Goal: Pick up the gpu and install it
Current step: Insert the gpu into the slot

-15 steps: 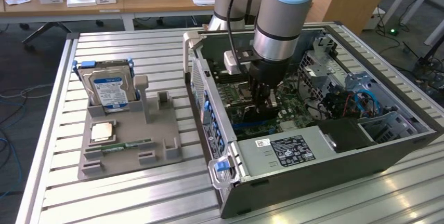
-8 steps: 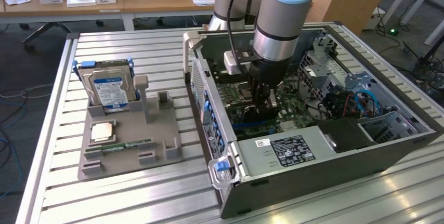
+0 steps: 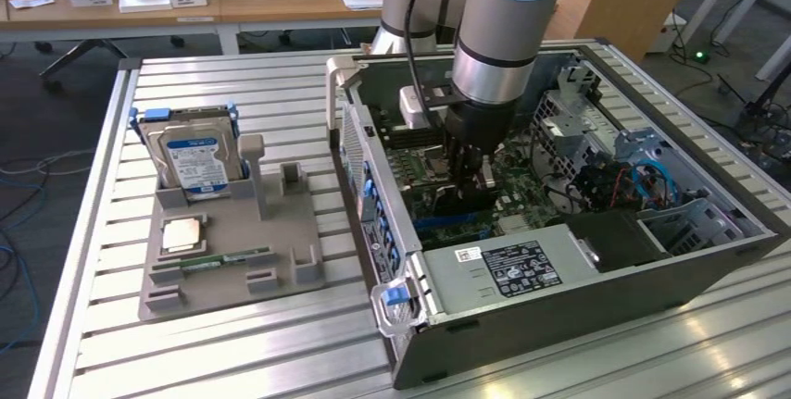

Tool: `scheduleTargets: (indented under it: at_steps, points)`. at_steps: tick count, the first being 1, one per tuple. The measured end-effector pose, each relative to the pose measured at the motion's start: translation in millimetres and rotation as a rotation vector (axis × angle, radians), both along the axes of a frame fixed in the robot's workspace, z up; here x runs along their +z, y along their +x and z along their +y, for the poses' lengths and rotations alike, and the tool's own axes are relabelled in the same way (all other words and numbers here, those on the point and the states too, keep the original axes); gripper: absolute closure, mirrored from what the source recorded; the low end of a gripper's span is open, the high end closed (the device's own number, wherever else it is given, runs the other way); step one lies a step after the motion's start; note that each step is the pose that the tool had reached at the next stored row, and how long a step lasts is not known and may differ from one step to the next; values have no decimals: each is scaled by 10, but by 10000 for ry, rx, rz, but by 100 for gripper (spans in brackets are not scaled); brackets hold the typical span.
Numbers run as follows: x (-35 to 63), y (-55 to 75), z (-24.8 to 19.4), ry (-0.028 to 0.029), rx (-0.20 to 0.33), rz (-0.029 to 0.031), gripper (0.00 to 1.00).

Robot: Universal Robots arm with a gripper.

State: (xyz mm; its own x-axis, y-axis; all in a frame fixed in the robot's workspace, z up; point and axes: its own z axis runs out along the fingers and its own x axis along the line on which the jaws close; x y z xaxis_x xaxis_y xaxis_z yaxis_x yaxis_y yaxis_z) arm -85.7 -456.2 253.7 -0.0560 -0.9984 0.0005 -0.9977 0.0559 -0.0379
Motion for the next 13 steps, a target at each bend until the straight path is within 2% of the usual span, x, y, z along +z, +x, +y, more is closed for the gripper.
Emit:
scheduleTargets:
  at_steps: [13]
  points:
    - [-5,0,0,-1,0,0,73]
